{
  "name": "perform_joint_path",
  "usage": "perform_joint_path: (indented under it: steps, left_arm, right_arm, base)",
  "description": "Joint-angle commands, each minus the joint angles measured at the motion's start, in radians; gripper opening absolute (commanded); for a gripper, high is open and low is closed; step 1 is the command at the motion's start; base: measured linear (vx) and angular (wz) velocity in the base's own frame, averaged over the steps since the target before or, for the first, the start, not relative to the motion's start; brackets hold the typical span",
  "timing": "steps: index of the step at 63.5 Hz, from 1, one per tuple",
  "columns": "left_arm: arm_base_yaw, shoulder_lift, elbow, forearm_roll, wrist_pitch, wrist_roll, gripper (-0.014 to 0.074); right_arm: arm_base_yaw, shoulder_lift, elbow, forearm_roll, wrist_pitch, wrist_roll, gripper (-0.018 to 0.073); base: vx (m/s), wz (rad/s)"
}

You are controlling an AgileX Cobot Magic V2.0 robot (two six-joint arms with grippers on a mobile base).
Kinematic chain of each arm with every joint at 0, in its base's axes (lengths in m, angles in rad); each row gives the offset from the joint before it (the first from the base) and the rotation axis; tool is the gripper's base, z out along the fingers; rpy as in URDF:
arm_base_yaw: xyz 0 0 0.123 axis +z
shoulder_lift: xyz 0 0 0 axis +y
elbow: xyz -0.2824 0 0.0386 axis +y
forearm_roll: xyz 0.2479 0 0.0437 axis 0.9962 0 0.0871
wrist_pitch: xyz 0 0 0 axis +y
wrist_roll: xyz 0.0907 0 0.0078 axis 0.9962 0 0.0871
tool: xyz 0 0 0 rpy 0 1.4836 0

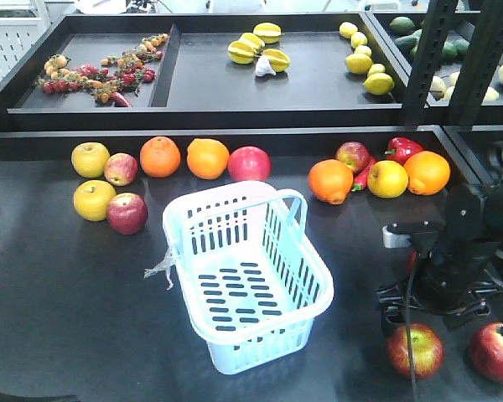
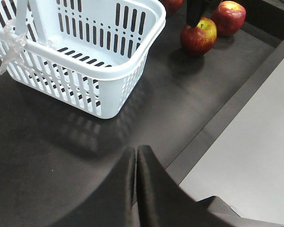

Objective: Pick three apples into basket with both arms
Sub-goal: 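Close the right gripper on the red apple and lift it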

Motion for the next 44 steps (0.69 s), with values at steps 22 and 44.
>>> perform_joint_path:
  steps: [22, 44]
  left_arm:
    - [-0.004, 0.005, -0.026, -0.039, -0.045, -0.008, -0.0008]
    - [-0.004, 0.005, -0.026, -0.032, -0.045, -0.008, -0.0008]
  right_arm:
    - [-0.008, 0.067, -0.027, -0.008, -0.035, 0.006, 0.0638]
    - [-0.008, 0.084, -0.027, -0.01, -0.009, 0.008, 0.0466]
  base:
    - [0.0, 0.0]
    - [0.0, 0.0]
